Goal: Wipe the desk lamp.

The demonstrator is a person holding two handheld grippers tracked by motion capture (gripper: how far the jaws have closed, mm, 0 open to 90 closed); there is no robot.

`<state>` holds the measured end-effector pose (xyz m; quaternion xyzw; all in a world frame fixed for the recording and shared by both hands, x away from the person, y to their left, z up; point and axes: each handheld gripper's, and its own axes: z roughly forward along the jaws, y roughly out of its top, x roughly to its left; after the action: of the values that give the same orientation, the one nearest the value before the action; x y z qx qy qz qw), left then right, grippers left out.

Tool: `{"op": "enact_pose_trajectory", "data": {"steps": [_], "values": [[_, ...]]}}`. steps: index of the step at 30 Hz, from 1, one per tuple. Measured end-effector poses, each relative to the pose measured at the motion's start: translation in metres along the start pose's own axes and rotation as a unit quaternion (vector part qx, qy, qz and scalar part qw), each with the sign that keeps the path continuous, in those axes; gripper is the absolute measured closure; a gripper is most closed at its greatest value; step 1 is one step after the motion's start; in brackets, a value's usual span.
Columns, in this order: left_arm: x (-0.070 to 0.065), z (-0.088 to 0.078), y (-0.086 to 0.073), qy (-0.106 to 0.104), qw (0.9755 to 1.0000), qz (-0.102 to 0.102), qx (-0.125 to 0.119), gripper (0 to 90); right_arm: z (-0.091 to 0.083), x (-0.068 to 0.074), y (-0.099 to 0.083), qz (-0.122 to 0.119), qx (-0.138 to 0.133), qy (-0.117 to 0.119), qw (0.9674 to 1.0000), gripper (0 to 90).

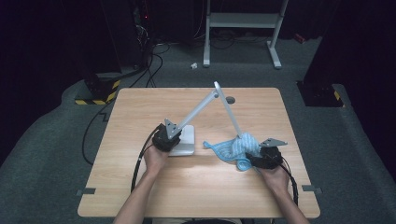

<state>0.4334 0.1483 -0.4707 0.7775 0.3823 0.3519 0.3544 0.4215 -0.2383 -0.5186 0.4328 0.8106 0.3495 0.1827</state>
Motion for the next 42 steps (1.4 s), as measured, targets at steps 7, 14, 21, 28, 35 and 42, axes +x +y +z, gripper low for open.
{"op": "enact_pose_trajectory", "data": {"steps": [7, 14, 21, 28, 35, 42], "values": [[-0.003, 0.005, -0.003, -0.001, 0.9999, 0.003, 0.015, 63.8, 0.005, -0.004, 0.001, 0.007, -0.013, 0.003, 0.9999, 38.0], [-0.004, 0.008, -0.003, -0.006, 0.9997, 0.003, 0.023, 61.7, 0.012, -0.008, 0.007, 0.010, -0.014, 0.001, 0.9999, 37.4], [-0.005, 0.008, -0.006, -0.011, 0.9994, 0.004, 0.032, 60.1, 0.015, -0.008, 0.010, 0.011, -0.014, 0.000, 0.9998, 36.7], [-0.006, 0.012, -0.010, -0.021, 0.9990, 0.003, 0.040, 57.4, 0.014, -0.006, 0.017, 0.021, 0.008, 0.000, 0.9997, 36.6], [-0.008, 0.013, -0.012, -0.025, 0.9985, 0.006, 0.048, 54.7, 0.008, -0.008, 0.017, 0.030, 0.004, 0.015, 0.9994, 34.4], [-0.005, 0.008, -0.011, -0.037, 0.9983, -0.011, 0.045, 40.0, 0.003, -0.008, 0.018, 0.031, -0.001, 0.023, 0.9993, 31.0]]}}
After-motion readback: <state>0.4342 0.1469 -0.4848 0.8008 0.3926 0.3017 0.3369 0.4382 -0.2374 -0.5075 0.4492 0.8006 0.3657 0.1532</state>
